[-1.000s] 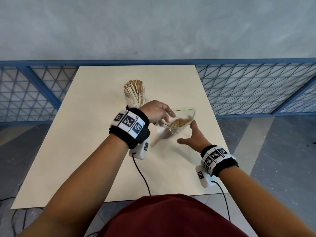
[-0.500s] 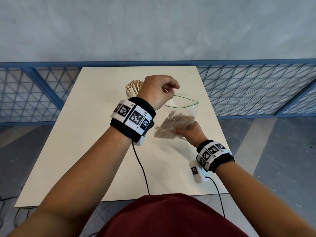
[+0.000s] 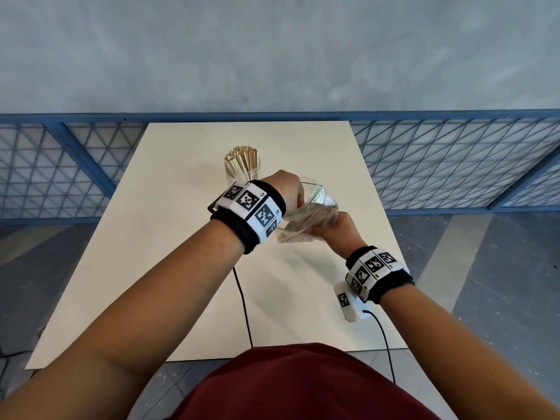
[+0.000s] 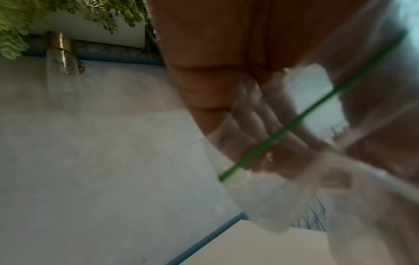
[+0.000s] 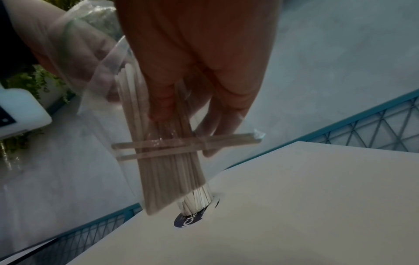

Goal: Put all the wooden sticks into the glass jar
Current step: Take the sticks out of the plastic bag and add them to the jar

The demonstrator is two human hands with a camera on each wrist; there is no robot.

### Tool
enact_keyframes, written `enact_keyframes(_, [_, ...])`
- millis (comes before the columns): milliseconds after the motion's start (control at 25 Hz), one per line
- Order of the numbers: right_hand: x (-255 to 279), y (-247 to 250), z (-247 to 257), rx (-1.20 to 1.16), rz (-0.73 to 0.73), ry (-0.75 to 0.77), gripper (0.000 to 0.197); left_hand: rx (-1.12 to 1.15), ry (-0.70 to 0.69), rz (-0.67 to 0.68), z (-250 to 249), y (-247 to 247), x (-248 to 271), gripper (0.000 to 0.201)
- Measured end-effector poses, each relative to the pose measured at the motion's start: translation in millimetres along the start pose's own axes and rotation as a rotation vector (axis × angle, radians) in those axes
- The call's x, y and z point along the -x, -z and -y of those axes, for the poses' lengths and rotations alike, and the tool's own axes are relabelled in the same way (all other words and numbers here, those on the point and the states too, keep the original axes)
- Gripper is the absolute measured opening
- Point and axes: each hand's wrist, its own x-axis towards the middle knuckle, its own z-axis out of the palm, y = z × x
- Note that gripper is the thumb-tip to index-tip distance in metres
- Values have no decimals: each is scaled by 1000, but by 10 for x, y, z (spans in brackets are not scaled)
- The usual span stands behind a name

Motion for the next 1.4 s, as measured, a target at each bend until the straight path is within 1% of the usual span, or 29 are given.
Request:
enact_keyframes(40, [-1,-7,9,2,29,8,21,-41,8,11,6,-22,-4,16])
enact_keyframes(80, [5,-15,26,12,47,11,24,-70,21,8,16,-50,-10,23])
enact_keyframes(120, [6,-18,26,17,52,18,26,-63,20,-12,38,-77,-18,24])
enact_keyframes(200, [-1,-11,23,14,19,33,28,77,-7,-96,98,-108,-40,18])
enact_keyframes(280, [1,-3,17,-9,2,48,29,254,-16,-154,140,-126,-14,19])
enact_keyframes(320, [3,0,10,-12,4,55,29,339,-11,-145,157,-140,3,25])
enact_keyframes(400, [12,2,9,-36,9,60,27,446,23,-55,184,-213,-10,46])
enact_keyframes(440, [21,0,16,-62,14,57,26,425,37,-21,199,-252,-29,51])
enact_keyframes(520, [55,-7,49,-63,27,44,25,262,71,22,217,-337,-82,46])
enact_keyframes(560, [68,-13,53,-51,40,45,23,221,90,32,238,-389,-110,45])
enact_keyframes(640, [79,-7,55,-60,79,51,19,241,124,43,305,-484,-190,47])
enact_keyframes(720, [63,5,43,-70,116,47,14,269,176,48,361,-558,-236,42])
enact_keyframes(800, [52,18,57,-84,136,50,7,299,218,7,450,-606,-305,45])
enact_keyframes(840, [50,26,74,-97,143,52,7,321,211,-5,466,-601,-312,48])
enact_keyframes(960, [58,49,105,-108,165,34,24,451,132,-11,449,-583,-252,50])
enact_keyframes(1000, [61,46,107,-95,181,27,25,475,97,2,444,-570,-228,50])
enact_keyframes(1080, [54,30,83,-61,202,-4,20,481,25,11,435,-527,-191,43])
enact_keyframes(1120, [49,16,65,-62,197,-28,17,554,-5,1,439,-483,-176,39])
enact_keyframes(1200, [61,6,39,-81,161,-75,15,784,-33,-106,433,-392,-176,35])
enact_keyframes(1240, [79,6,54,-76,157,-72,13,802,-23,-168,434,-370,-190,33])
enact_keyframes(1280, [91,1,66,-58,165,-53,13,783,-1,-185,416,-375,-192,31])
enact_keyframes(1320, [108,-9,102,-43,180,-25,13,787,-12,-175,399,-404,-193,27])
enact_keyframes(1360, [113,-22,122,-33,182,0,13,835,-34,-154,372,-446,-191,21])
enact_keyframes(1400, [115,-35,145,-24,162,17,16,894,-47,-146,344,-478,-193,20])
